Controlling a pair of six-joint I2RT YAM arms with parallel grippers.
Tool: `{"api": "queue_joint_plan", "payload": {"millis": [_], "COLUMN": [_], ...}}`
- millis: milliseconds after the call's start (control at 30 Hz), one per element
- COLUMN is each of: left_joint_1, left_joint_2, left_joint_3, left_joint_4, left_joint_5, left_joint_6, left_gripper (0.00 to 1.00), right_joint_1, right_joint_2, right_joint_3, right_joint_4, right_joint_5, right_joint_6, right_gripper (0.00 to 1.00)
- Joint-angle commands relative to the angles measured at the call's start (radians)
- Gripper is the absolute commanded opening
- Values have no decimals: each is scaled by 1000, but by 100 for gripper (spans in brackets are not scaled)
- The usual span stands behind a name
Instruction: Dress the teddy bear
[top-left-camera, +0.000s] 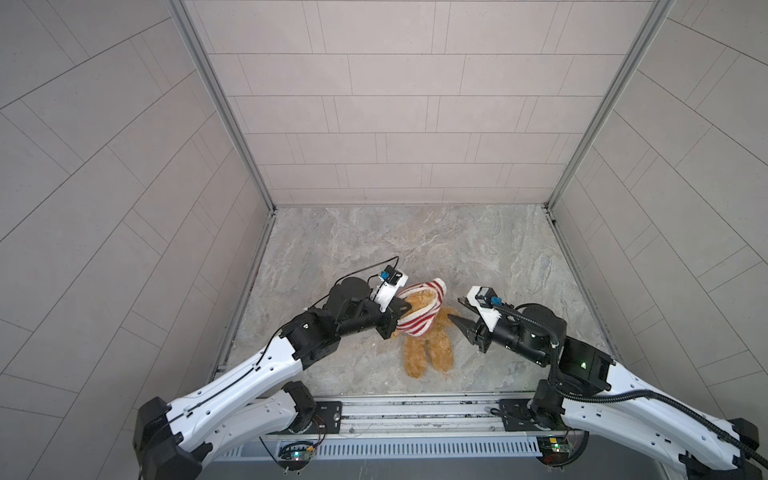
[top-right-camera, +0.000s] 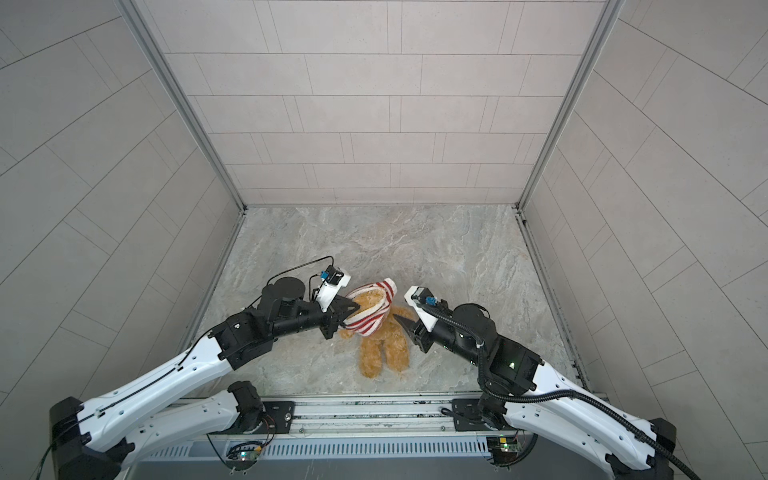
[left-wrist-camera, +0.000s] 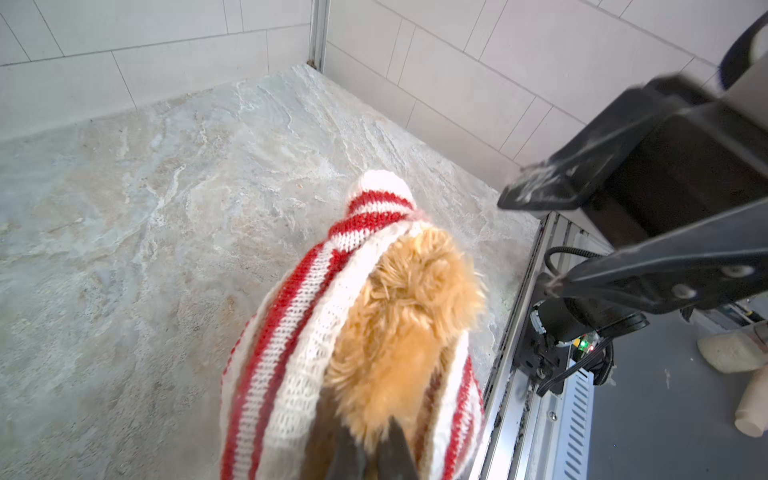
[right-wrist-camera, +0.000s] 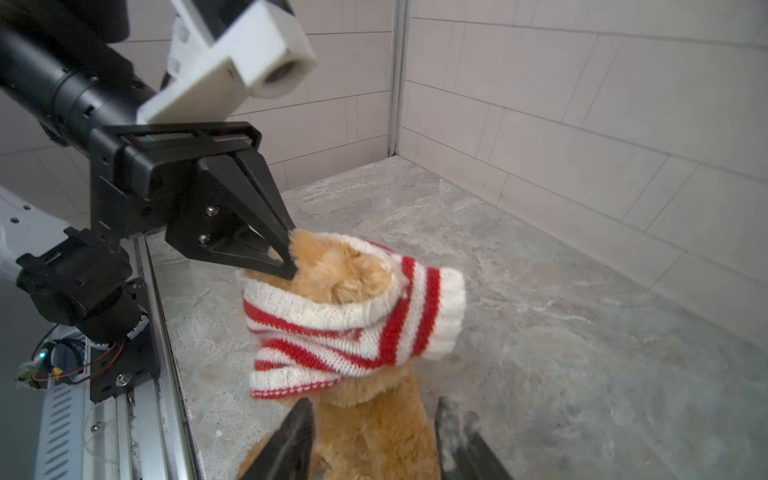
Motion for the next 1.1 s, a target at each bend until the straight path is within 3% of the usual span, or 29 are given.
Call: {"api": "queue_joint_plan", "payload": {"millis": [0, 267, 533, 867, 1000, 1067], "left_joint_1": [1, 1, 1, 1, 1, 1], "left_joint_2": [-52, -91, -115, -112, -113, -113], "left_joint_3": [-41, -102, -123, -129, -132, -132], "left_joint_4": [162, 218, 212, 216, 218, 216], "left_joint_5": [-15, 24, 46, 58, 56, 55], "left_joint_6": [-44, -79, -85, -88, -88, -87], "left_gripper": [0, 0, 0, 0, 0, 0], "right_joint_1": [3, 3, 3, 3, 3, 3], "right_joint_2": [-6, 128, 211, 213, 219, 218], "right_joint_3": [-55, -28, -6, 1, -2, -5], "right_joint_4": [68, 205, 288, 326, 339, 347], "right_joint_5": [61, -29, -60, -79, -78, -78], "right_joint_6": [225, 251, 249, 251, 255, 254], "right_gripper": [47, 45, 34, 50, 47, 40]}}
